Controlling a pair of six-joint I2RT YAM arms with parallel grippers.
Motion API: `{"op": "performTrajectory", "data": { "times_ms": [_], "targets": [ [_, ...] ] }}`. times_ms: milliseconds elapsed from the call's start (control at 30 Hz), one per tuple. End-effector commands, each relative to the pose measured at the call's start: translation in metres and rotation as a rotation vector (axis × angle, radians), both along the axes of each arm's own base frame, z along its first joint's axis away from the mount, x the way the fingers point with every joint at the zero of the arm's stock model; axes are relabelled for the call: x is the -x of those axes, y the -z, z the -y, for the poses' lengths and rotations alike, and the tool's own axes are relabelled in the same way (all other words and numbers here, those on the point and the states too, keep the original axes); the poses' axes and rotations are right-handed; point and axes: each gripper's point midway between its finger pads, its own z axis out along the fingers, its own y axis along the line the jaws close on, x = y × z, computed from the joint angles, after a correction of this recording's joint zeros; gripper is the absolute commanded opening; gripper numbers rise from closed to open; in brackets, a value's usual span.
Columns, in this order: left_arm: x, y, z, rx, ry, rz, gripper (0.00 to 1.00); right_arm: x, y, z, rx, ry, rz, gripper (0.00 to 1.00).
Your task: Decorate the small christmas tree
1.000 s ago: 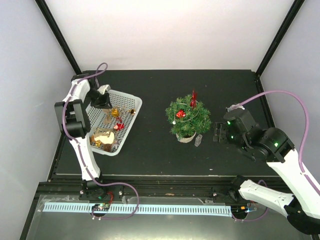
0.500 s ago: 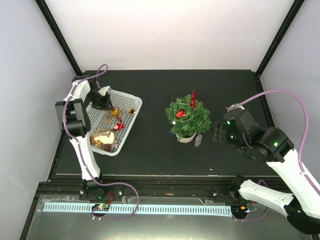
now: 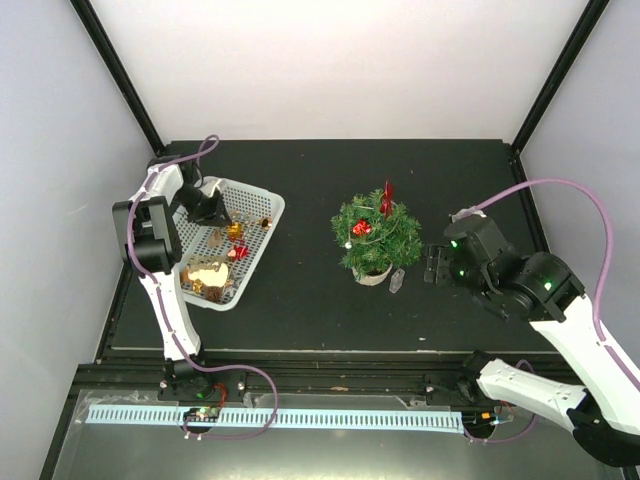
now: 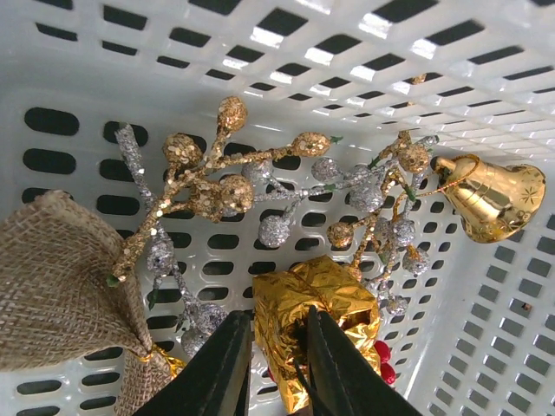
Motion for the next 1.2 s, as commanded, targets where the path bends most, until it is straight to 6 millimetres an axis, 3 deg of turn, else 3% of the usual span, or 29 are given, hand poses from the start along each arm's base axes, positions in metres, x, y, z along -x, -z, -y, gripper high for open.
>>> {"op": "performTrajectory", "data": {
  "times_ms": [0, 867, 1167],
  "targets": [
    [0.006, 0.005, 0.004, 0.005, 0.026, -0.027, 0.21, -0.003, 0.000, -0.003, 0.002, -0.010, 0.005, 0.78],
    [0.006, -0.023, 0.010, 0.008, 0.024, 0.041, 0.23, -0.008, 0.003, -0.010, 0.015, -0.039, 0.001, 0.78],
    [0.012, -0.028, 0.024, 0.040, 0.058, 0.049, 0.24, -0.007, 0.005, -0.010, 0.010, -0.039, -0.002, 0.78]
  ]
}}
